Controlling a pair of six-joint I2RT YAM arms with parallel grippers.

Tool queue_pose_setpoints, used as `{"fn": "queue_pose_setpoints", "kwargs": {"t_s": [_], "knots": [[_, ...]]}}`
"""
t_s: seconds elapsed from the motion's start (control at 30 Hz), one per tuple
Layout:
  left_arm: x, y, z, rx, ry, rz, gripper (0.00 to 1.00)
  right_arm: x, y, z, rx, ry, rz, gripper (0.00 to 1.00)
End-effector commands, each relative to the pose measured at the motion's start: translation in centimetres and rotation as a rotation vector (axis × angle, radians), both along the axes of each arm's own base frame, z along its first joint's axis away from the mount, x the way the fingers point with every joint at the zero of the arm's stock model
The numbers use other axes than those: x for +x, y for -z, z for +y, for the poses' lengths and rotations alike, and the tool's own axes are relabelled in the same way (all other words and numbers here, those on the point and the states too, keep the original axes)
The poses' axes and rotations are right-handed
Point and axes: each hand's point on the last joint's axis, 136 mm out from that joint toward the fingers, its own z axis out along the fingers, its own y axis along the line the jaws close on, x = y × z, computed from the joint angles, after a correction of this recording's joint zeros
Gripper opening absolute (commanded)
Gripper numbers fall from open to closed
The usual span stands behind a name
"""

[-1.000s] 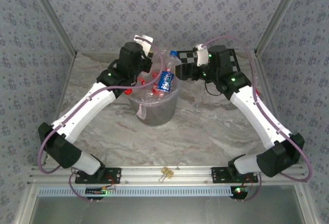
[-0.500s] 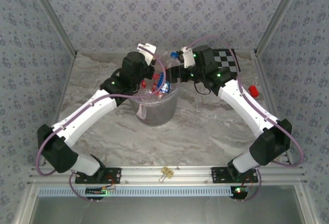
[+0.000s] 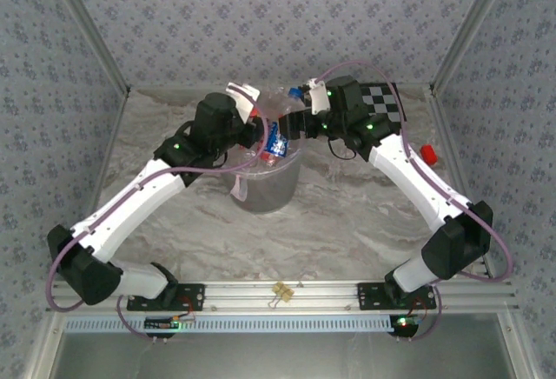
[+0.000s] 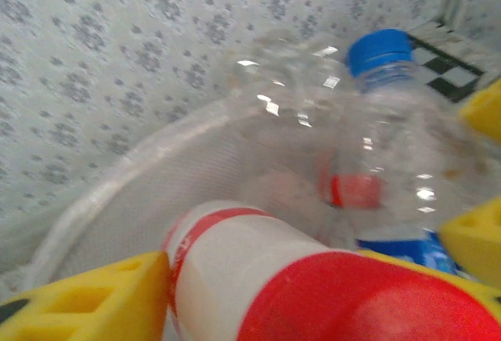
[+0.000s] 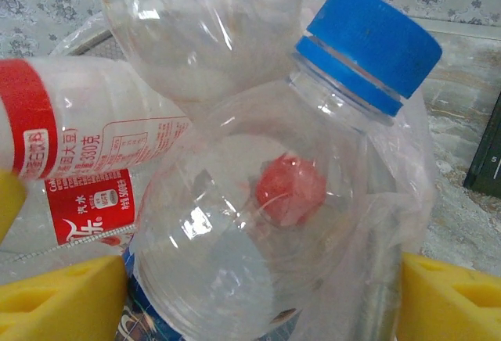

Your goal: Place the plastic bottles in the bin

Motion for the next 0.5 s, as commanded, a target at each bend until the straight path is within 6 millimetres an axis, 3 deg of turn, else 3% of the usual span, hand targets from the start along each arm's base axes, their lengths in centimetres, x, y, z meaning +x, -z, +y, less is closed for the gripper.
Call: {"fn": "queue_pose_setpoints", "kwargs": {"t_s": [0.0,0.17,0.3,0.47], "knots": [[-3.0,-1.4,-1.1,-0.06,0.125,0.057,0.72,0.7,-0.6,0.3,0.003,0.014,-0.013,0.85],[-4.6,-5.5,-1.5,-0.177,0.199,-0.017,0.73,0.5,-1.5,0.1,0.004,0.013,-0.028,0.9],[-6.2,-8.4,-1.9,-0.271,0.271,-0.062,0.71,-0.1,-4.2,-0.7,0.033,0.018,-0.084,0.91],[-6.9,-9.9,-1.7,-0.309,0.3,-0.086,0.69,-0.4,-6.9,-1.9,0.053,0.033,-0.143,0.92]]}}
